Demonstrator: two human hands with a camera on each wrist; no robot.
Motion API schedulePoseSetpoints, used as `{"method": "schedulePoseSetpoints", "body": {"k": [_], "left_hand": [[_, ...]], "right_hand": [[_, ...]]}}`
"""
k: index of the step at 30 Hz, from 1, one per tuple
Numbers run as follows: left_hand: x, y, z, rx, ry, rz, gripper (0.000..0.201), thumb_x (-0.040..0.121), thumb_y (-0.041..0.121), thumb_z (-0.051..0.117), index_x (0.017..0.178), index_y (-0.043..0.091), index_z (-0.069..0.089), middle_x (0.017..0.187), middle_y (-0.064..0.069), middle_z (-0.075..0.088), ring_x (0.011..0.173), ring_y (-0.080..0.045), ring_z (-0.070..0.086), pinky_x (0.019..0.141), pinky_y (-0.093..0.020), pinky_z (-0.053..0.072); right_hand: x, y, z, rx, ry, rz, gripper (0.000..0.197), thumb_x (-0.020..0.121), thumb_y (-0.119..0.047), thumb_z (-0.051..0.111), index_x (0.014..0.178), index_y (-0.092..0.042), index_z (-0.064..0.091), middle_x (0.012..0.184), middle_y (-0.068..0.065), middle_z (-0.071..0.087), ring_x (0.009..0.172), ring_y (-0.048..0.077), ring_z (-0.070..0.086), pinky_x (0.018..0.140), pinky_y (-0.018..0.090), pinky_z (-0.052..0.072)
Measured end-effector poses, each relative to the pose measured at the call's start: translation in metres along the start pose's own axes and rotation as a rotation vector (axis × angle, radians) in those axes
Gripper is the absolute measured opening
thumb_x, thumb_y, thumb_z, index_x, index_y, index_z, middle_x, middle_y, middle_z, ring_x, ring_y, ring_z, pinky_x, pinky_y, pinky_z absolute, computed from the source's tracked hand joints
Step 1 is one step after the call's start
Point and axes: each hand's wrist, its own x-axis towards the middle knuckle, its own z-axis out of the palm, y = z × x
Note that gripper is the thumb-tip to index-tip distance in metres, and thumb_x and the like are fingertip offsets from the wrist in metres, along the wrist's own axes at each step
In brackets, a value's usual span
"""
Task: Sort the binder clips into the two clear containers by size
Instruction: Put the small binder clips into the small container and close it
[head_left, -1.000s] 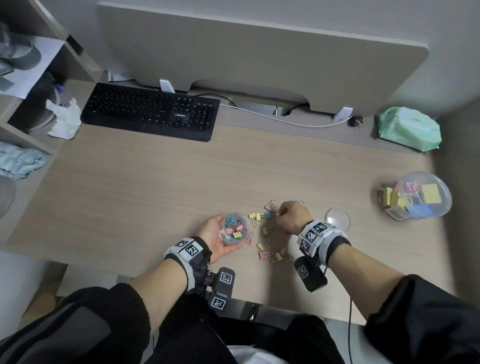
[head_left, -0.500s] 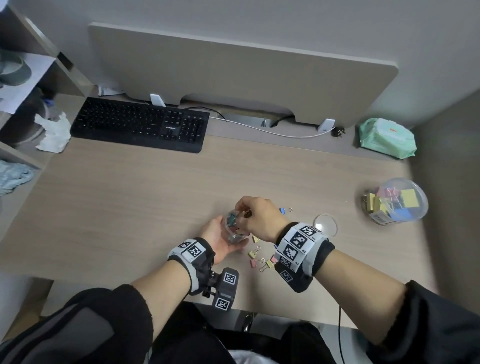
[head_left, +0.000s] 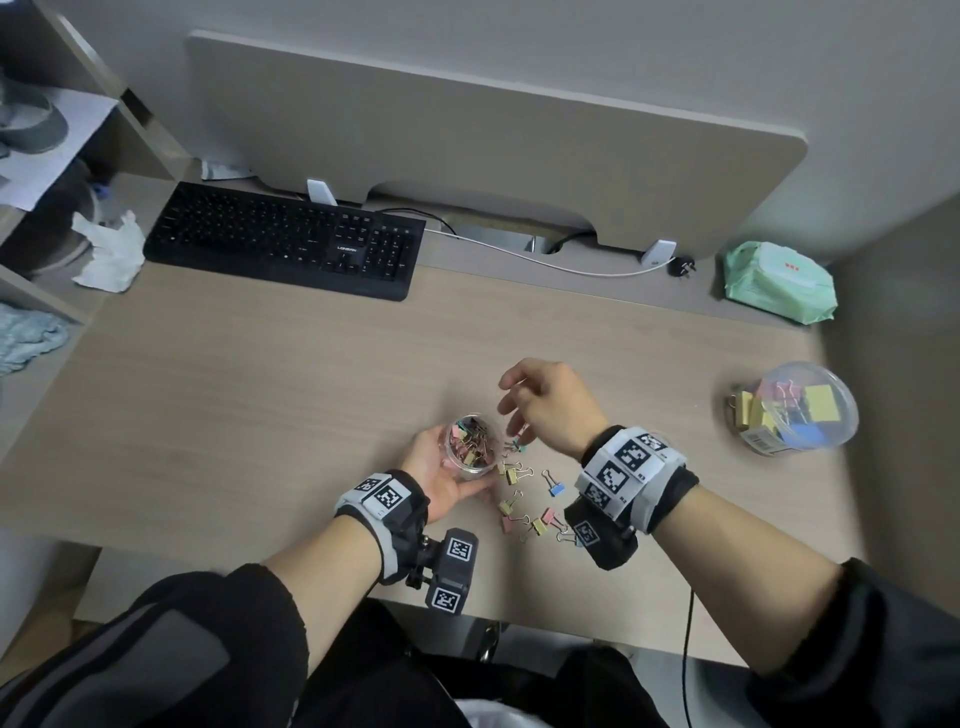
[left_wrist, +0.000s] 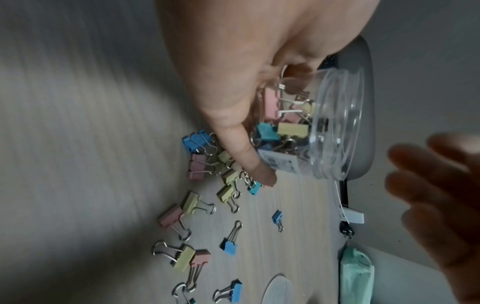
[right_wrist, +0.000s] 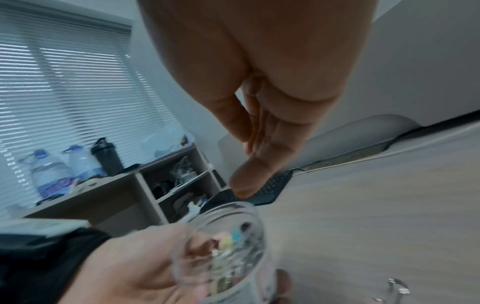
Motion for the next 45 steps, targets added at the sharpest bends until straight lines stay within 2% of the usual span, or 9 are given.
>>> {"method": "schedulePoseSetpoints", "body": {"k": [2,4,7,9,15,22,27,33,45], "left_hand": [[-0.001,0.003,-0.004,-0.006,0.036,-0.012,0.042,0.108,0.029,0.039,0.129,0.001,0.062,0.128,-0.025,0.066,0.103,-0.038,0.067,0.074,-0.052,0.060],[-0.002,0.007,-0.012,-0.016,0.058,-0.017,0.045,0.108,0.032,0.039,0.132,0.001,0.060,0.133,-0.026,0.063,0.106,-0.038,0.066,0.075,-0.052,0.060],[-0.004,0.015,-0.027,-0.033,0.089,-0.015,0.045,0.109,0.035,0.039,0.132,0.002,0.059,0.132,-0.026,0.063,0.109,-0.039,0.067,0.077,-0.052,0.060],[-0.005,0.019,-0.036,-0.045,0.109,-0.012,0.047,0.108,0.037,0.039,0.133,0.003,0.059,0.132,-0.026,0.063,0.114,-0.040,0.066,0.074,-0.052,0.061],[-0.008,0.020,-0.052,-0.056,0.150,0.003,0.047,0.109,0.035,0.036,0.132,0.003,0.061,0.131,-0.024,0.066,0.116,-0.038,0.067,0.071,-0.050,0.060],[-0.011,0.021,-0.052,-0.037,0.137,0.003,0.046,0.108,0.031,0.037,0.132,0.001,0.062,0.130,-0.024,0.067,0.119,-0.039,0.065,0.073,-0.050,0.058],[-0.009,0.018,-0.053,-0.050,0.146,-0.012,0.046,0.108,0.033,0.039,0.133,0.003,0.062,0.131,-0.023,0.066,0.114,-0.038,0.066,0.071,-0.050,0.060],[-0.007,0.015,-0.054,-0.042,0.132,-0.036,0.046,0.108,0.034,0.039,0.133,0.002,0.062,0.130,-0.023,0.068,0.104,-0.037,0.069,0.062,-0.045,0.063],[-0.004,0.008,-0.055,-0.029,0.153,-0.057,0.049,0.109,0.037,0.038,0.137,0.004,0.059,0.133,-0.024,0.064,0.109,-0.037,0.067,0.067,-0.048,0.061]], "right_hand": [[0.014,0.017,-0.013,-0.069,0.074,0.050,0.022,0.092,0.001,0.039,0.095,-0.009,0.058,0.087,0.015,0.067,0.060,0.028,0.065,0.053,0.037,0.058],[0.030,0.044,-0.028,-0.291,0.132,0.096,0.019,0.089,-0.004,0.045,0.096,-0.011,0.062,0.094,0.015,0.069,0.076,0.034,0.068,0.069,0.040,0.058],[0.045,0.085,-0.041,-0.594,0.119,0.286,0.029,0.088,-0.014,0.053,0.116,-0.007,0.058,0.118,0.019,0.062,0.108,0.036,0.059,0.088,0.035,0.047],[0.050,0.104,-0.037,-0.699,0.081,0.359,0.036,0.092,-0.023,0.050,0.122,-0.003,0.051,0.126,0.023,0.051,0.112,0.040,0.055,0.094,0.039,0.046],[0.058,0.094,0.009,-0.823,-0.057,0.161,0.043,0.089,-0.035,0.056,0.121,-0.007,0.050,0.121,0.016,0.048,0.110,0.037,0.054,0.096,0.044,0.047],[0.039,0.074,0.064,-1.032,-0.305,0.004,0.098,0.058,-0.082,0.061,0.135,-0.027,0.040,0.135,0.005,0.033,0.123,0.031,0.035,0.094,0.045,0.046],[0.027,0.090,0.087,-1.110,-0.256,-0.090,0.083,0.066,-0.054,0.074,0.132,-0.022,0.034,0.136,0.009,0.031,0.121,0.035,0.034,0.085,0.043,0.052],[0.028,0.095,0.086,-1.054,-0.196,-0.098,0.036,0.091,-0.016,0.049,0.127,-0.016,0.043,0.132,0.013,0.036,0.113,0.036,0.041,0.085,0.041,0.051],[0.038,0.099,0.052,-0.888,-0.236,0.090,0.061,0.079,0.002,0.050,0.136,-0.018,0.043,0.135,0.013,0.037,0.112,0.039,0.053,0.095,0.041,0.048]]}}
